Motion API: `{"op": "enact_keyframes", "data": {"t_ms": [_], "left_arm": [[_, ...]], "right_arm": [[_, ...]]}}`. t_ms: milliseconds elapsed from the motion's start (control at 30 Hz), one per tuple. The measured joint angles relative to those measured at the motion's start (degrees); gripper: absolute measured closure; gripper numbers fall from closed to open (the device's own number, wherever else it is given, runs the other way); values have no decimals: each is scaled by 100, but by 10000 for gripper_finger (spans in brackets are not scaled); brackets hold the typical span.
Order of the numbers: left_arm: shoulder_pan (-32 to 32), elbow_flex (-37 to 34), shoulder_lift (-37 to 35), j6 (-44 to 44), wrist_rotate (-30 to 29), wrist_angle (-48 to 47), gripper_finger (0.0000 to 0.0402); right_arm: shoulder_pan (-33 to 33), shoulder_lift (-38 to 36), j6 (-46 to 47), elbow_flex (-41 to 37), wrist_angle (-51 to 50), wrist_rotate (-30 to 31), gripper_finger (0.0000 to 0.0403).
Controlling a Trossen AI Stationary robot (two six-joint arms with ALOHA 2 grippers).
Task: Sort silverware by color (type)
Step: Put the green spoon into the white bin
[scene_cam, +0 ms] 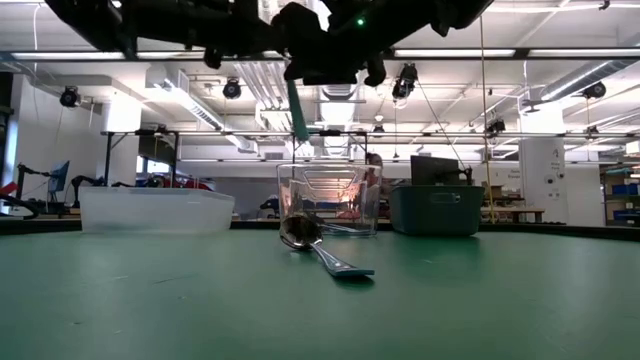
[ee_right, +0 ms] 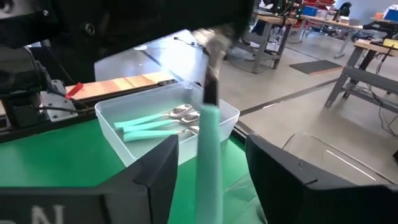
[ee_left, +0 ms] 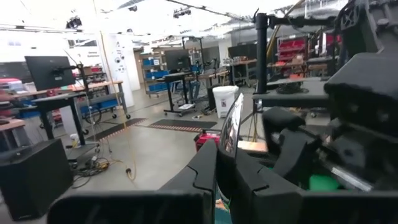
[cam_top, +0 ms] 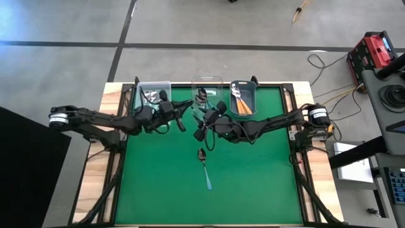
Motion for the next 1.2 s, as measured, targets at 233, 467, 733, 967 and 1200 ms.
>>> {"op": "enact_keyframes", "data": {"t_ms": [233,467,733,967,1200], "left_arm": [[498,2,-1066,50,5,-1629,401],[1501,2,-1974,-91,854,-3211,401],[3261,2,-2231,-476,2975,-3960,401],[4604,25,-1795,-532,3730,-4247,402],[5317,786,-1155,-356,4324,-5360,402]], "right_arm": [[0,-131,-5,2,-181,2,209],[-15,-223,-49,2,-351,4,209],[-36,-305,-230,173,-765,-10,209],[-114,-308,-229,451,-1427,-15,209],[-129,-308,-243,430,-1446,-18,209]]}}
